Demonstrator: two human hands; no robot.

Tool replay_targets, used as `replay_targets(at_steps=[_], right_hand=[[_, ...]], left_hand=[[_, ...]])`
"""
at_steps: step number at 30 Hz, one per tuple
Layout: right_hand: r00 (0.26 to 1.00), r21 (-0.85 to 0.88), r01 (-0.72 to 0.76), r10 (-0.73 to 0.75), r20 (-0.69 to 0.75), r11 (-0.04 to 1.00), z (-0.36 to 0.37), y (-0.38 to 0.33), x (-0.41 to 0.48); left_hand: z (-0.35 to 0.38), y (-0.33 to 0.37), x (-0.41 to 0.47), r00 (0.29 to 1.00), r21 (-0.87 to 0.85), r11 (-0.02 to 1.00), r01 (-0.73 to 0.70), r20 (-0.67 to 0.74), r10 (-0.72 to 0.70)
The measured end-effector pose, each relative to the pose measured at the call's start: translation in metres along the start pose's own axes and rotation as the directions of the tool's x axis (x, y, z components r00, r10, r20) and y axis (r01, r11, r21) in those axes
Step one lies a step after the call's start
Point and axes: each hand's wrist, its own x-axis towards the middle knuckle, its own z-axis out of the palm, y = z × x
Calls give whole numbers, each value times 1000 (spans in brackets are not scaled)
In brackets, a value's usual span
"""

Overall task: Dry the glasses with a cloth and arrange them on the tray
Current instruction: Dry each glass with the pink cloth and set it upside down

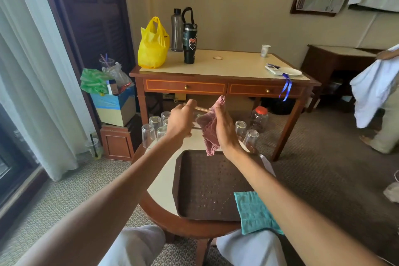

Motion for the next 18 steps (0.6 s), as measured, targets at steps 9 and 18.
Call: replay_targets(at_steps=[9,18], right_hand=[[921,110,-389,387,44,914,-2,-2,-3],[886,153,-461,464,18,874,-8,7,-5]], left_hand=[[-7,-10,-9,673,531,601,-597,-76,735],[-15,-15,-4,436,604,253,-756,176,883]])
